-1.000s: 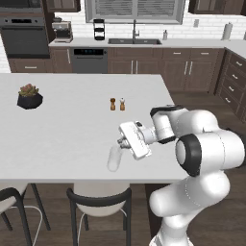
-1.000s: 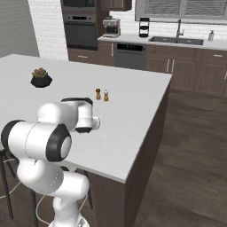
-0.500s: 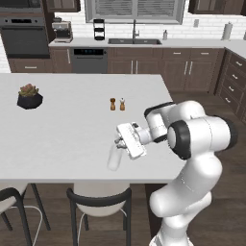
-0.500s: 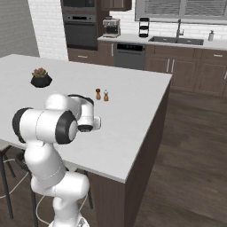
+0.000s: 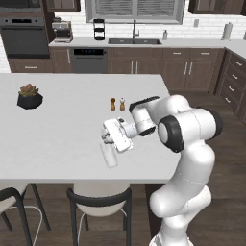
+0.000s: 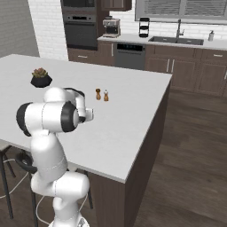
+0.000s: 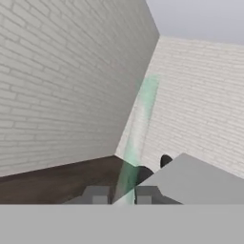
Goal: Take a straw from the drawer in front and place it inside the glass cup on the dining counter.
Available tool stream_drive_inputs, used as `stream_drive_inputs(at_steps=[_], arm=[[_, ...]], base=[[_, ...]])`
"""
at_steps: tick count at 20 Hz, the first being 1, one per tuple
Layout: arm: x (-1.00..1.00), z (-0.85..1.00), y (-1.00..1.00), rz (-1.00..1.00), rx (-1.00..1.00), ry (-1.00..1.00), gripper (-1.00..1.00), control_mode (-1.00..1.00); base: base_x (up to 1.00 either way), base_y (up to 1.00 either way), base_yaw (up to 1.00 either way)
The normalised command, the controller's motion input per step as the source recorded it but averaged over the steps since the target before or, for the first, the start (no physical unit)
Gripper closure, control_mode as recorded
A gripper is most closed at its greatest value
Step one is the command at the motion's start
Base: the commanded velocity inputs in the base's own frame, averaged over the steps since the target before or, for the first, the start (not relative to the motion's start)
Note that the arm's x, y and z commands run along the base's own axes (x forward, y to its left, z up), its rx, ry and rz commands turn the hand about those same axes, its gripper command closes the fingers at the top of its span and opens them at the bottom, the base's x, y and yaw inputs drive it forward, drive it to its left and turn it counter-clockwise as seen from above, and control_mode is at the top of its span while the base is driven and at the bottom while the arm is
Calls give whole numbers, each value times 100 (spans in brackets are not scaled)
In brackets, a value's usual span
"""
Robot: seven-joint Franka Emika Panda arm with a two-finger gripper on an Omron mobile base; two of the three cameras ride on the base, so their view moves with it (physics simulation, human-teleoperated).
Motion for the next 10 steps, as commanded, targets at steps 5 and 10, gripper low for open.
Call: stream_drive_inputs(at_steps=[5,10], arm=[[-98,-42,-30,-6,-3,-16,100,-100],[-38,-27,-19,-3,-2,-20,100,-100]], base=[[0,0,0],[0,0,0]])
